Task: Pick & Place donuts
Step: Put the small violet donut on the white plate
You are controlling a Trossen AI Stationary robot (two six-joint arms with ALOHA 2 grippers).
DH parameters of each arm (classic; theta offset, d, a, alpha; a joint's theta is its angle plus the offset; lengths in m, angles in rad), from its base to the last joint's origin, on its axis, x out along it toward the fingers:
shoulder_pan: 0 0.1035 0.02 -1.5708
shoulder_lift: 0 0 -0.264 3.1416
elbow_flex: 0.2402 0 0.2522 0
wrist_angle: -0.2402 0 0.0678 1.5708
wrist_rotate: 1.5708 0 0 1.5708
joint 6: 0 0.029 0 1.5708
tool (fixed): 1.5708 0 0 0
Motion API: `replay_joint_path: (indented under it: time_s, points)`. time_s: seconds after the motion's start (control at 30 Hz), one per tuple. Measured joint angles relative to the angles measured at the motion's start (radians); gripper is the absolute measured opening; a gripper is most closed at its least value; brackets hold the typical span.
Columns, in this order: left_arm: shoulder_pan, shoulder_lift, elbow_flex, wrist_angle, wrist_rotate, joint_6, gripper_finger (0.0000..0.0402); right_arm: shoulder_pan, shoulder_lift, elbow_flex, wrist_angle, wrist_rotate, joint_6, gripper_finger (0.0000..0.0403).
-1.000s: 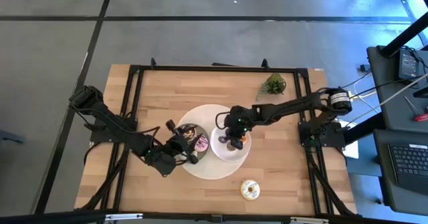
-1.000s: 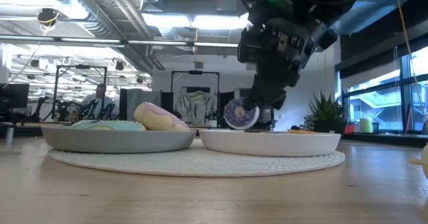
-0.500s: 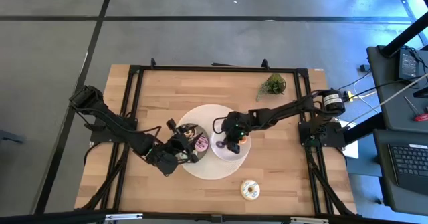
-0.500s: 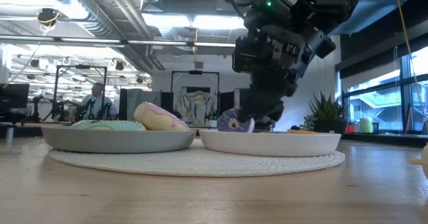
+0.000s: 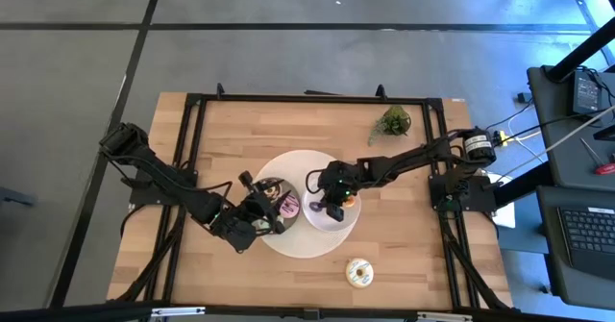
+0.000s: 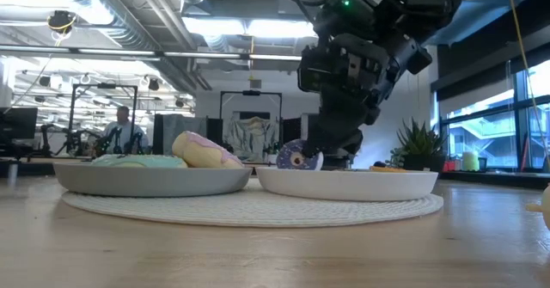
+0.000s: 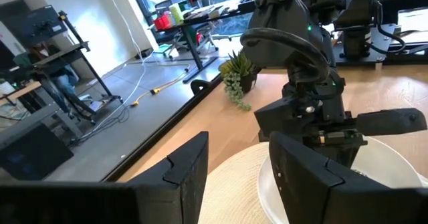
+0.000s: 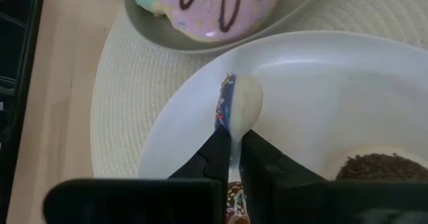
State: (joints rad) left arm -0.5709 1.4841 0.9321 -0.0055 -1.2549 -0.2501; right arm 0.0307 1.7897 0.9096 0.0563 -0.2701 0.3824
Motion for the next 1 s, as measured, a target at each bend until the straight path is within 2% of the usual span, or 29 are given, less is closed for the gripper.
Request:
replay_joint_path:
  time_s: [0.8, 0.9, 1.0]
  points:
    - [0.006, 0.0, 0.0, -0.003, 0.0, 0.0, 0.0148, 0.022, 0.0, 0.0, 0.008, 0.019, -0.021, 0.0029]
    - [0.006, 0.0, 0.0, -0.003, 0.0, -0.001, 0.0149, 0.022, 0.001, 0.0, 0.001, 0.071, -0.022, 0.0029]
    - [0.006, 0.0, 0.0, -0.003, 0.0, -0.002, 0.0152, 0.021, 0.002, 0.0, 0.005, 0.079, -0.023, 0.0029]
